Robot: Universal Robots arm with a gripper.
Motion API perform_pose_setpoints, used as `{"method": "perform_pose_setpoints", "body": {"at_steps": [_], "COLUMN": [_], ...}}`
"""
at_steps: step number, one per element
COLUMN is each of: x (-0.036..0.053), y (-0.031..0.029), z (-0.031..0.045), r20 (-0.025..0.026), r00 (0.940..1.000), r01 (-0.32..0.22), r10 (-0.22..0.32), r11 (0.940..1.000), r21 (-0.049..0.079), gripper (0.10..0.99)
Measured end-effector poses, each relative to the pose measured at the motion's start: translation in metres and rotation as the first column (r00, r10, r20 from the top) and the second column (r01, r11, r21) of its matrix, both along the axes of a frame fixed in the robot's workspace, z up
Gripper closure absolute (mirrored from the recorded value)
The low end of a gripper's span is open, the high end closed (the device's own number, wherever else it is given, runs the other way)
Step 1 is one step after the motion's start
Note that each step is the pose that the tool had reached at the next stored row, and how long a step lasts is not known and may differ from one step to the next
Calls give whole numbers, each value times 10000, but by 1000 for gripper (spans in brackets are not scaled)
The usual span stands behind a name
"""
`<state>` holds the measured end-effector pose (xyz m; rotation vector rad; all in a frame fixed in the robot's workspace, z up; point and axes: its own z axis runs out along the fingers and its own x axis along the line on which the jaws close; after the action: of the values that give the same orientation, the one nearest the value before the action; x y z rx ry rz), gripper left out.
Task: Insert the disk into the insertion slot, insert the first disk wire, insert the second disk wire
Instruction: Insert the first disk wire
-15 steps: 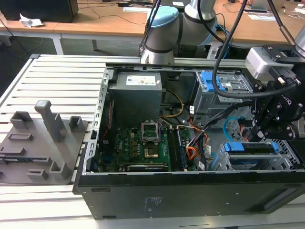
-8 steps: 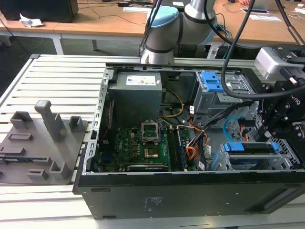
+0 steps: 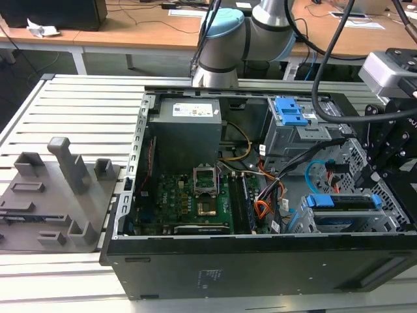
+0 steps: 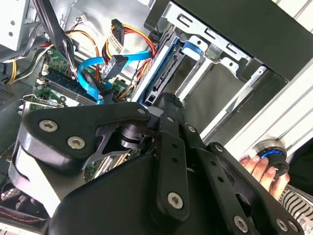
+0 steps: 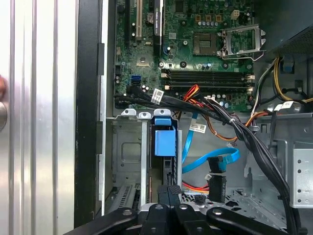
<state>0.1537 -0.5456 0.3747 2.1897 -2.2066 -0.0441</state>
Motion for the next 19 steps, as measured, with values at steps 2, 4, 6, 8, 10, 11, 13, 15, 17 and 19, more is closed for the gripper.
{"method": "perform_pose_setpoints", "body": {"at_steps": [2, 4, 6, 8, 10, 11, 13, 15, 17, 19], "x": [0, 0, 0, 0, 0, 0, 0, 0, 0, 0], "y": [0, 0, 0, 0, 3, 15, 52, 82, 110, 136], "z": [4, 6, 7, 8, 11, 10, 9, 9, 9, 10], "r20": [1, 0, 1, 0, 1, 1, 0, 0, 0, 0], "r00": [10000, 10000, 10000, 10000, 10000, 10000, 10000, 10000, 10000, 10000], "r01": [0, 1, 0, 1, 0, 1, 0, 0, 0, 0], "r10": [0, -1, 0, -1, 0, -1, 0, 0, 0, 0], "r11": [10000, 10000, 10000, 10000, 10000, 10000, 10000, 10000, 10000, 10000], "r21": [-3, -3, -3, -3, -6, -7, -15, -16, -18, -20], "gripper": [980, 973, 918, 792, 725, 725, 725, 725, 725, 725]}}
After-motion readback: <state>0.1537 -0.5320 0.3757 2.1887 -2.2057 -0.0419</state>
